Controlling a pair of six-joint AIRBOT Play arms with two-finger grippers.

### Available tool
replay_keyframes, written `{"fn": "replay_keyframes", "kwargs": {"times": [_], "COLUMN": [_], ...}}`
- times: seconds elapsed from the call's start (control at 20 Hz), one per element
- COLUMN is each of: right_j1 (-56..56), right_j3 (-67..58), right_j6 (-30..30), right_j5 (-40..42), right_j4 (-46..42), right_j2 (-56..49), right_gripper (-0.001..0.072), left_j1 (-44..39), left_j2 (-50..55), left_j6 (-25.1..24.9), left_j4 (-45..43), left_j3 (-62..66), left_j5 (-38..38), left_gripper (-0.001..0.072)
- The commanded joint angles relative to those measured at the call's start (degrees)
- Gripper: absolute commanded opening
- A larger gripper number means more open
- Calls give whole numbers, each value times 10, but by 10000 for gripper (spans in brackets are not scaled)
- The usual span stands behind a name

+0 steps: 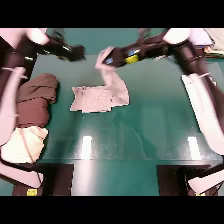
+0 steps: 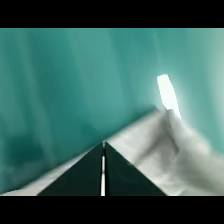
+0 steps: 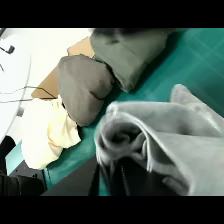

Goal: Fold the shirts.

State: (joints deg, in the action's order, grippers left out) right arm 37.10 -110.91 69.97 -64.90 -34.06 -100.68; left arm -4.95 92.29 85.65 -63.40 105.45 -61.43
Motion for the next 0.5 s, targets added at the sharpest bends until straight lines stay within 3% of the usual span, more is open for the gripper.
{"fn": "replay_keyframes", "kwargs": {"times": [0.0,0.05,0.1,0.25,0.45], "right_j1": [83,95,97,62,-50], "right_j3": [-38,-66,-80,-45,85], "right_j6": [-40,-45,-48,-46,-43], "right_j5": [71,62,51,-20,-89], "right_j4": [-3,-5,-5,-5,-54], "right_j2": [-78,-103,-117,-112,-53], "right_gripper": [310,459,530,484,478], "left_j1": [79,93,102,108,106], "left_j2": [-95,-111,-122,-133,-133], "left_j6": [-6,-6,-6,-6,-8], "left_j4": [-27,-28,-27,-28,-26], "left_j3": [0,0,0,0,0], "left_j5": [-15,-18,-26,-44,-64], "left_gripper": [22,22,22,22,22]}}
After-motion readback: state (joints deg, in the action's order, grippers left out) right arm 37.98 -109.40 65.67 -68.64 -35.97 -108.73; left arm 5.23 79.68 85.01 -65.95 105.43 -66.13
